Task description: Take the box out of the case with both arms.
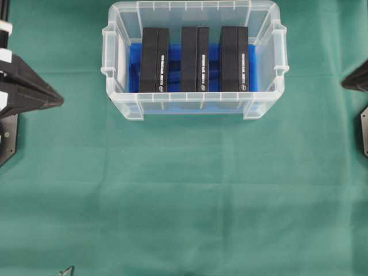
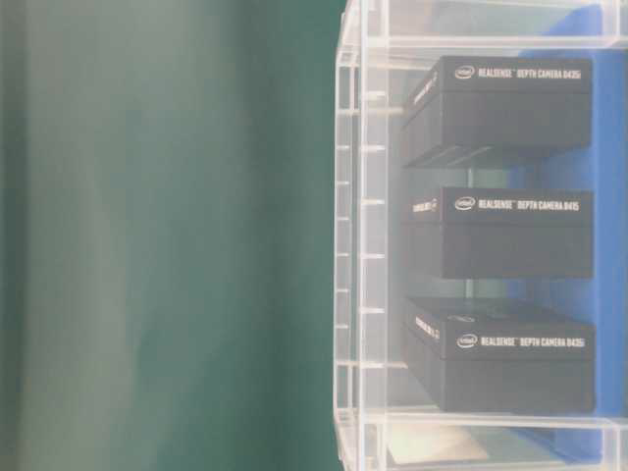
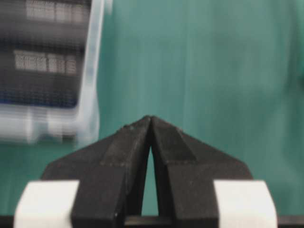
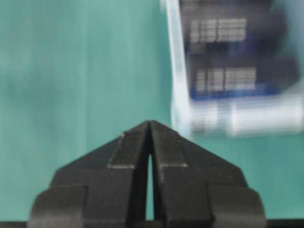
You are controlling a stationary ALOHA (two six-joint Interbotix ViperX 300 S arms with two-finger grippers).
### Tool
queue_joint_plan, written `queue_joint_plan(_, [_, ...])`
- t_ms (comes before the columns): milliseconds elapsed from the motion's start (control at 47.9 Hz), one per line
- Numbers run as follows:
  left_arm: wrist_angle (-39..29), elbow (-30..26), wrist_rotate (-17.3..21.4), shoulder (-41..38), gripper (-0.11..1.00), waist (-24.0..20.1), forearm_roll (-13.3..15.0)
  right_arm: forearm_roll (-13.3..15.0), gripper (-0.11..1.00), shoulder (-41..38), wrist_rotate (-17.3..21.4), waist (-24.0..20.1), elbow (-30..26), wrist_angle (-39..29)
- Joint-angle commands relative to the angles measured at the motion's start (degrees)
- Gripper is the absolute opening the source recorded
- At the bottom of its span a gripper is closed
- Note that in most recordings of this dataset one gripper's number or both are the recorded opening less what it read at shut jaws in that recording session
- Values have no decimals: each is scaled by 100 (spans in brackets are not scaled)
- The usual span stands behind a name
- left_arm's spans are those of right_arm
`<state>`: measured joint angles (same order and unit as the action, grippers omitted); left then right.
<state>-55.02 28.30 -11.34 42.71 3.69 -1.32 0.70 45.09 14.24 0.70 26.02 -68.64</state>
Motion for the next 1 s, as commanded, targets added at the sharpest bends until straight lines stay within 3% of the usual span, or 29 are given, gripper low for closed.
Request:
queue_joint_plan(0, [-809, -316, -167, -114, 1, 62, -9, 0, 1, -158, 97, 9, -220, -1020])
queue_joint_plan(209, [-2276, -536, -729, -281, 1, 237, -9, 9, 1, -396, 299, 9, -237, -2338])
queue_joint_plan(397, [-2364, -562, -1160, -352, 1, 272, -18, 26, 1, -439, 527, 9, -237, -2329])
queue_joint_plan(481, [-2364, -562, -1661, -352, 1, 272, -9, 26, 1, -439, 835, 9, -237, -2285])
queue_joint_plan(543, [-2373, -562, -2320, -352, 1, 272, -18, 26, 1, -466, 1441, 9, -246, -2320])
queue_joint_plan(710, [-2549, -545, -5045, -369, 1, 158, -185, 97, 1, -519, 3542, 9, -237, -2522])
queue_joint_plan(731, [-2628, -545, -5537, -369, 1, 149, -193, 123, 1, -519, 3762, 9, -229, -2522])
queue_joint_plan(815, [-2909, -536, -6636, -378, 1, 149, -220, 220, 1, -519, 4641, 9, -229, -2505])
queue_joint_plan(857, [-3067, -545, -7119, -378, 1, 158, -211, 255, 1, -519, 4992, 9, -229, -2487])
queue_joint_plan(982, [-3182, -562, -7699, -431, 1, 185, -193, 264, 1, -527, 5897, 9, -237, -2443])
